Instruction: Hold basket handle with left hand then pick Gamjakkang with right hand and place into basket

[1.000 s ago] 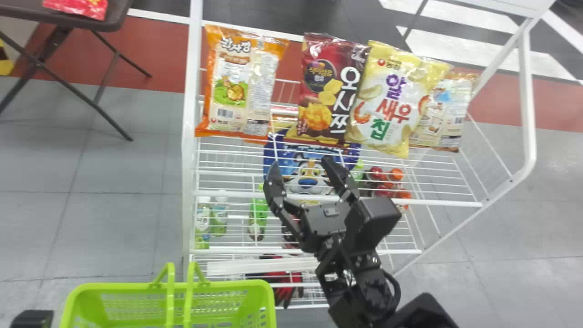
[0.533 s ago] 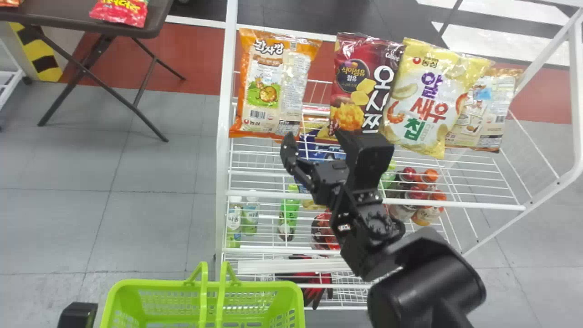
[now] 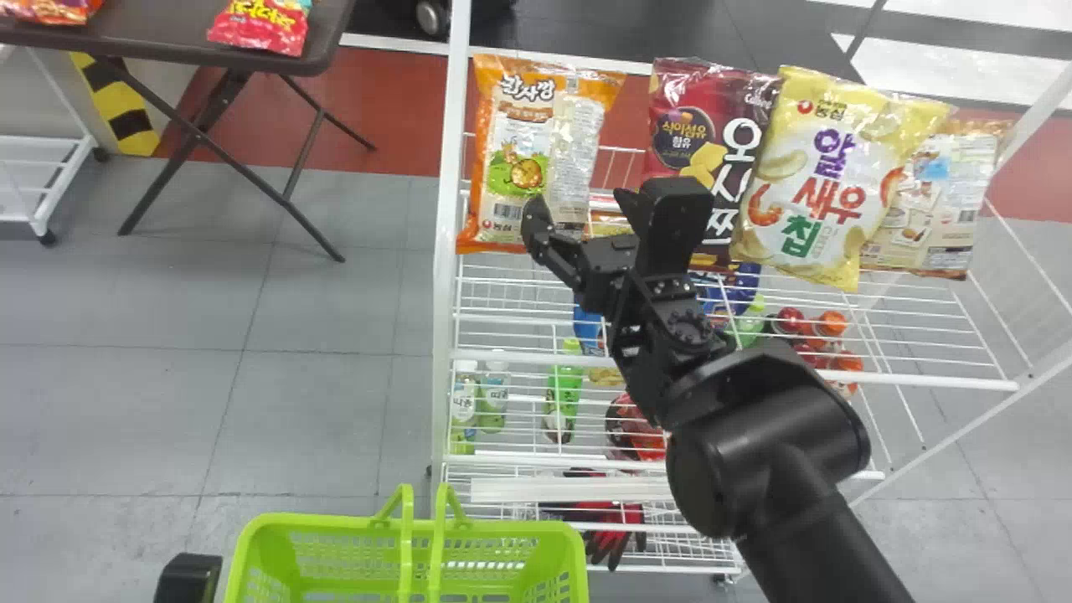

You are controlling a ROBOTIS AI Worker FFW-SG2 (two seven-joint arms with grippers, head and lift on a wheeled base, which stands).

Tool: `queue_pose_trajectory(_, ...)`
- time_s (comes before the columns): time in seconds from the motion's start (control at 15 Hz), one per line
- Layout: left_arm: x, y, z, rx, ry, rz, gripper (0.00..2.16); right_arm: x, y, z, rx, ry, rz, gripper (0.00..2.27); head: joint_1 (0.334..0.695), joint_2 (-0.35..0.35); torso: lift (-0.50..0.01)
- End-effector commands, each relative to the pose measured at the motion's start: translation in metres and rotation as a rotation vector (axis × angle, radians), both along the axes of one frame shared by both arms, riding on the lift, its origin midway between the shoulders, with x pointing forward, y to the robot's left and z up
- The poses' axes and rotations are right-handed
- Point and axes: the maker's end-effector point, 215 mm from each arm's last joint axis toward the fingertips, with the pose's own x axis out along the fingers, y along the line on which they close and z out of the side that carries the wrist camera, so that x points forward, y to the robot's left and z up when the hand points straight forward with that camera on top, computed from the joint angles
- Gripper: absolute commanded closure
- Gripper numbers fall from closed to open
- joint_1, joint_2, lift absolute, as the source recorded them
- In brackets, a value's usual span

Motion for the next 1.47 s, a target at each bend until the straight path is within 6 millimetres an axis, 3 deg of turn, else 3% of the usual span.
queue_pose_trajectory(0.0, 0.0, 0.001, -0.005, 0.01, 0.001, 0.002, 2.06, 0.019, 0.006, 0.003, -0.006, -0.008, 0.002, 0.14, 0.695, -0.132, -0.02)
queue_pose_trajectory(0.47, 0.009, -0.002, -0.009, 0.008, -0.007, 0.003, 2.06, 0.068, 0.01, -0.003, 0.074, 0.031, 0.052, 0.14, 0.695, -0.101, -0.02)
queue_pose_trajectory(0.67, 0.01, 0.001, -0.011, 0.013, -0.005, 0.002, 2.06, 0.084, 0.026, -0.005, 0.098, 0.044, 0.101, 0.14, 0.695, -0.097, -0.02)
queue_pose_trajectory(0.8, 0.011, 0.002, -0.012, 0.013, -0.002, 0.006, 2.06, 0.081, 0.041, -0.006, 0.107, 0.052, 0.137, 0.19, 0.695, -0.084, -0.02)
queue_pose_trajectory(0.93, 0.013, 0.004, -0.014, 0.013, 0.001, 0.009, 2.06, 0.076, 0.047, -0.016, 0.094, 0.075, 0.155, 0.54, 0.695, -0.062, -0.02)
queue_pose_trajectory(1.13, 0.014, 0.004, -0.017, 0.011, -0.002, 0.013, 2.06, 0.065, 0.055, -0.033, 0.087, 0.118, 0.172, 1.95, 0.695, -0.044, -0.02)
queue_pose_trajectory(1.2, 0.015, 0.004, -0.017, 0.008, -0.005, 0.012, 2.06, 0.059, 0.058, -0.024, 0.091, 0.098, 0.17, 2.22, 0.695, -0.041, -0.02)
queue_pose_trajectory(1.4, 0.013, 0.002, -0.017, 0.003, 0.0, 0.01, 2.06, 0.045, 0.047, -0.007, 0.061, 0.046, 0.119, 2.25, 0.695, -0.038, -0.02)
